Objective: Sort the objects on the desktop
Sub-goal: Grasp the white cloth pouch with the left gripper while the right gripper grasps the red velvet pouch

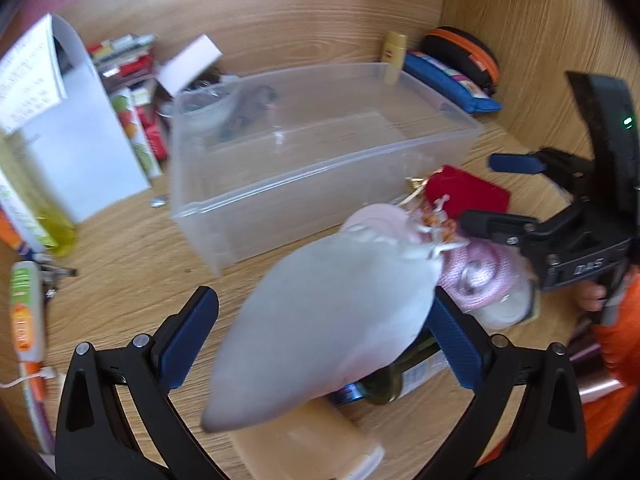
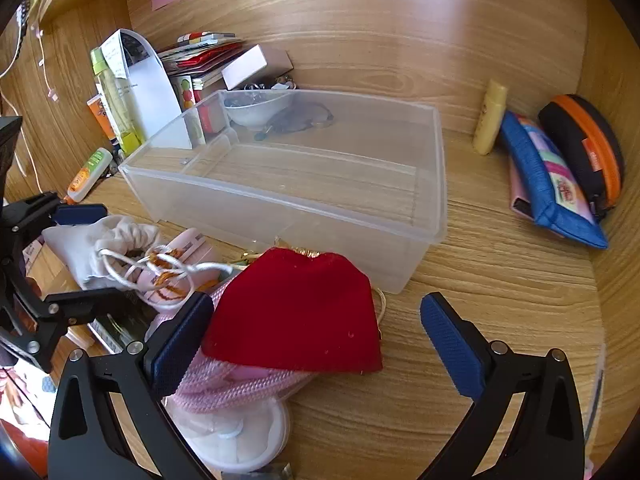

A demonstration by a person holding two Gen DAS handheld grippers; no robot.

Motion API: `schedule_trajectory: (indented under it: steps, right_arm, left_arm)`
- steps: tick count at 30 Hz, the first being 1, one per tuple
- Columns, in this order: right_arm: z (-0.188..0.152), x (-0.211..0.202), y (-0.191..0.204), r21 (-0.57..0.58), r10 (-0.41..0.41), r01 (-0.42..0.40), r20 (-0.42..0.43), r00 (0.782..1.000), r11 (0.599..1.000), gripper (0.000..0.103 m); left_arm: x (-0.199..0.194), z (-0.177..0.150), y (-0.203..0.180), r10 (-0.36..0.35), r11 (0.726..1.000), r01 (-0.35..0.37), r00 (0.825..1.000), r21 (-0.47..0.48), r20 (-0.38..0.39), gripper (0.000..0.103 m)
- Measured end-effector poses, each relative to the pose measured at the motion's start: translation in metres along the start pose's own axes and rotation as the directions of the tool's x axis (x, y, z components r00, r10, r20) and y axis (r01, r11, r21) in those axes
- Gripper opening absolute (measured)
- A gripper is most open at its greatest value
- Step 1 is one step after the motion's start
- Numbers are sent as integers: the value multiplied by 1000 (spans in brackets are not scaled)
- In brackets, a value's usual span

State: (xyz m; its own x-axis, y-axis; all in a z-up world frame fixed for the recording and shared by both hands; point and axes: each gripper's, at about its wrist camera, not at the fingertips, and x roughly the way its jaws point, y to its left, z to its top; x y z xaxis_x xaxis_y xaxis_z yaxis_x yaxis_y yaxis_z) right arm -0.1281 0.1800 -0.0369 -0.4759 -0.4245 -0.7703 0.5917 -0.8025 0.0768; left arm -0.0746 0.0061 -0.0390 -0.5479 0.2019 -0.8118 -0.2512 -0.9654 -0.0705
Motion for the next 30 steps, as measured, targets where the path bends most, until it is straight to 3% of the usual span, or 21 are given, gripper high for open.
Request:
schedule_trajectory:
  steps: [3,8,11,13,16,19,20,23,24,30]
  right_arm:
    - [5,3,-5,14,30,-29,-11,1000,999,99]
    - [9,10,-6,4,82,-82,-37,996,997,86]
    - [9,12,-3,-10,102,-103,-35,994,995,76]
    - [8,10,-2,-28,97,-97,-16,995,995,73]
    - [7,3,2,-71,88,-87,19,996,994,63]
    - [8,-5,5,-96,82,-76,51,995,992,45]
    - [8,-8,5,-95,81,-75,59,995,993,39]
    - [9,-16,2,-86,75,-69,80,994,994,28]
    - [10,-16,1,-84,61,-54,84,995,995,6]
    - [7,-21,-7,-49,69,-65,88,994,997,7]
  left_arm:
    - [6,4,2,-47,999,46,998,-12,-48,103]
    - [19,10,3,-30,1000,27,987,-16,-161,102]
    - [26,13,12,-80,995,65,972,-70,-223,85]
    - [27,14,18,-102,991,79,970,-109,-221,83]
    - [28,13,25,-126,985,96,970,-143,-210,72]
    - [28,11,32,-116,980,81,974,-181,-194,61]
    - [27,10,33,-102,981,66,976,-184,-192,51]
    - [22,9,40,-100,976,63,980,-209,-170,45]
    - [18,8,41,-98,975,62,982,-214,-160,43]
    - [-3,12,38,-41,980,23,995,-199,-88,35]
